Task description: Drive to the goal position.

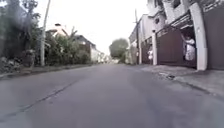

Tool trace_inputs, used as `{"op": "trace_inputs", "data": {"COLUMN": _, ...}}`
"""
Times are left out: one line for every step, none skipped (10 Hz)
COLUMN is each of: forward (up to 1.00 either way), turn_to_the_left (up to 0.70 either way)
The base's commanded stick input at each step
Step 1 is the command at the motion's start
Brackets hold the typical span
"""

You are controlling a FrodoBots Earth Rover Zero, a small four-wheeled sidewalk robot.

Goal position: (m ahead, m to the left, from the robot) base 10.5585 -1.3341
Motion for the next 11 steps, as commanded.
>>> {"op": "trace_inputs", "data": {"forward": 1.00, "turn_to_the_left": 0.00}}
{"op": "trace_inputs", "data": {"forward": 1.00, "turn_to_the_left": 0.00}}
{"op": "trace_inputs", "data": {"forward": 1.00, "turn_to_the_left": 0.00}}
{"op": "trace_inputs", "data": {"forward": 1.00, "turn_to_the_left": 0.00}}
{"op": "trace_inputs", "data": {"forward": 1.00, "turn_to_the_left": 0.00}}
{"op": "trace_inputs", "data": {"forward": 1.00, "turn_to_the_left": 0.00}}
{"op": "trace_inputs", "data": {"forward": 1.00, "turn_to_the_left": 0.00}}
{"op": "trace_inputs", "data": {"forward": 1.00, "turn_to_the_left": 0.00}}
{"op": "trace_inputs", "data": {"forward": 1.00, "turn_to_the_left": 0.00}}
{"op": "trace_inputs", "data": {"forward": 1.00, "turn_to_the_left": 0.00}}
{"op": "trace_inputs", "data": {"forward": 1.00, "turn_to_the_left": -0.18}}
